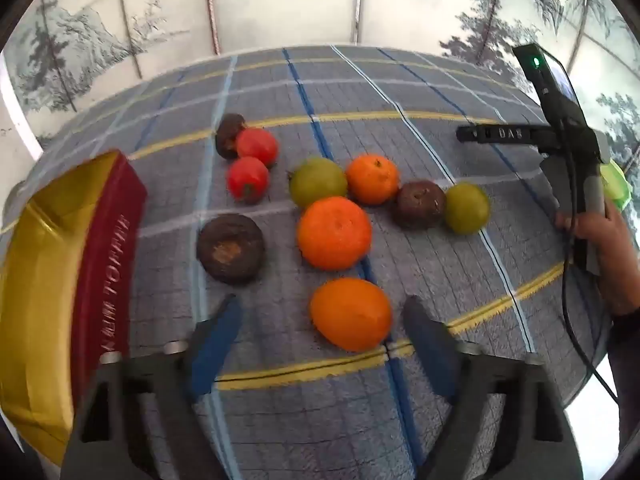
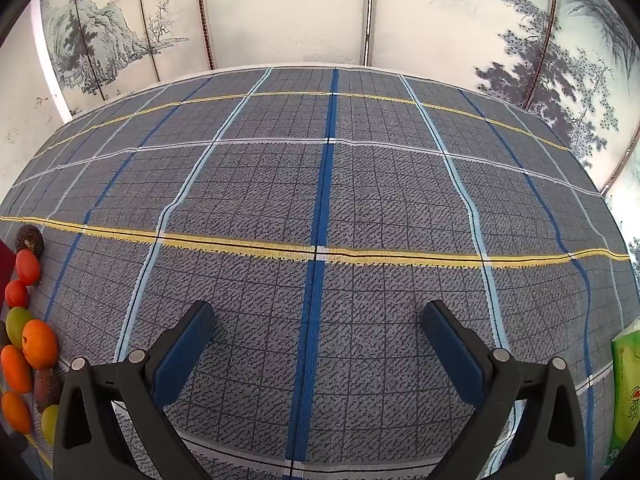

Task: Organize fruits
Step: 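Grasp the large orange with the left gripper, then carry the orange over the gold tin and open the left gripper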

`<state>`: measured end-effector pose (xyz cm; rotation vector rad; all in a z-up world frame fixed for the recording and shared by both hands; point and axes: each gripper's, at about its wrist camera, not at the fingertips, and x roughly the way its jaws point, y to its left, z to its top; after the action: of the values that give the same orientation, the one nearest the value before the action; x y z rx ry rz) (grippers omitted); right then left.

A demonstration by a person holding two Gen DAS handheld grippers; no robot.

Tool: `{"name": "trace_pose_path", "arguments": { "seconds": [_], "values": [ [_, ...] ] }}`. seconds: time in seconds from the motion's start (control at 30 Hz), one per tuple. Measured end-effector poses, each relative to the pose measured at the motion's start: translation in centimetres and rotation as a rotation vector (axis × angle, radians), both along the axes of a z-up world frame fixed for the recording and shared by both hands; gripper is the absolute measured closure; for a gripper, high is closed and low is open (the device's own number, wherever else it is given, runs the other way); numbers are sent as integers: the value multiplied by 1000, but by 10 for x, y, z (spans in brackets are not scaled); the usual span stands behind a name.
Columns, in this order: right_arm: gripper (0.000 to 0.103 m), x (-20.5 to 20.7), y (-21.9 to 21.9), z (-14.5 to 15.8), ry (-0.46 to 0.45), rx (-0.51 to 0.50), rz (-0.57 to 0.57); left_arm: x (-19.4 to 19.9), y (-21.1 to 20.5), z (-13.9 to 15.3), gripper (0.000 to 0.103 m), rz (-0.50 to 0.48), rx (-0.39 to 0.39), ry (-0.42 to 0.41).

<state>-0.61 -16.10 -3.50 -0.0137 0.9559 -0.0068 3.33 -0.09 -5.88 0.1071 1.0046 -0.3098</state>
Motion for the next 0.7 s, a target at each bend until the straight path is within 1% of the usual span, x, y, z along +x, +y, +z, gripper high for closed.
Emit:
{"name": "trace_pose_path", "arguments": {
  "seconds": [0.03,0.07,0.13,0.23,0.37,0.47,0.7],
  "values": [
    [0,0,0,0,0,0,0,-1,-3,-1,51,-13,2,7],
    [0,0,0,0,0,0,0,-2,-6,-2,53,-18,15,-12],
    [0,0,0,0,0,0,0,-2,-8,-2,55,-30,15,-13],
    [0,0,0,0,0,0,0,-5,-8,-3,64,-45,-5,-37],
    [0,0,0,0,0,0,-1,-11,-3,5,66,-22,-33,-27],
    [0,0,0,0,0,0,0,-19,0,15,66,-16,-20,-29],
    [0,0,1,0,0,1,-1,-42,5,44,65,14,28,-106]
  ]
}}
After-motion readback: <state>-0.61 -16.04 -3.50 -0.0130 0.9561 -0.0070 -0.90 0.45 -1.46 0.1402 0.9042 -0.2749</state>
